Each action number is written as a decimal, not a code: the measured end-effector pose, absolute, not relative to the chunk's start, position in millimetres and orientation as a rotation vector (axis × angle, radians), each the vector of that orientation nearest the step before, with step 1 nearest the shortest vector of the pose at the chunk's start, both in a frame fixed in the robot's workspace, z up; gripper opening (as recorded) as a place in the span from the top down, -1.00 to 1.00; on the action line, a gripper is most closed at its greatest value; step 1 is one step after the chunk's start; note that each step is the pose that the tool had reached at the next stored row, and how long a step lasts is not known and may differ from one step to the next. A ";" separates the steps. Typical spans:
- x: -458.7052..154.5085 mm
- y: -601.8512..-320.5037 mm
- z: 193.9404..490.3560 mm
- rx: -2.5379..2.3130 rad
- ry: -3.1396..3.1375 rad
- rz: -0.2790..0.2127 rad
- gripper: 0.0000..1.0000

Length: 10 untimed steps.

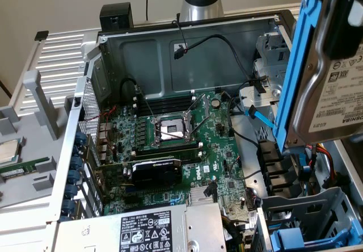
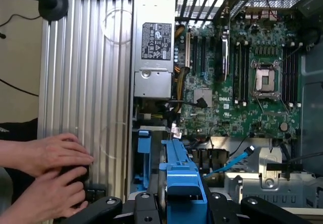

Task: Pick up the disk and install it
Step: 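Pick up the disk, then insert the disk into the insertion slot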

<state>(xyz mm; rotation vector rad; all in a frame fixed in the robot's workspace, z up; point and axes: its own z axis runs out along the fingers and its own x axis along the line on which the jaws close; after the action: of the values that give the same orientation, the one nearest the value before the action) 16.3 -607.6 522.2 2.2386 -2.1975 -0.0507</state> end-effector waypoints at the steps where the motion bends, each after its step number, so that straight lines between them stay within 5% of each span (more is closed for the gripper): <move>1: 16.4 -607.5 522.0 2.237 -2.198 -0.052 0.26; 10: 16.6 -607.5 522.1 2.237 -2.198 -0.052 0.26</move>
<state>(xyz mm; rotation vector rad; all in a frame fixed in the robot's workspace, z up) 16.6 -607.5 522.1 2.2368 -2.1977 -0.0520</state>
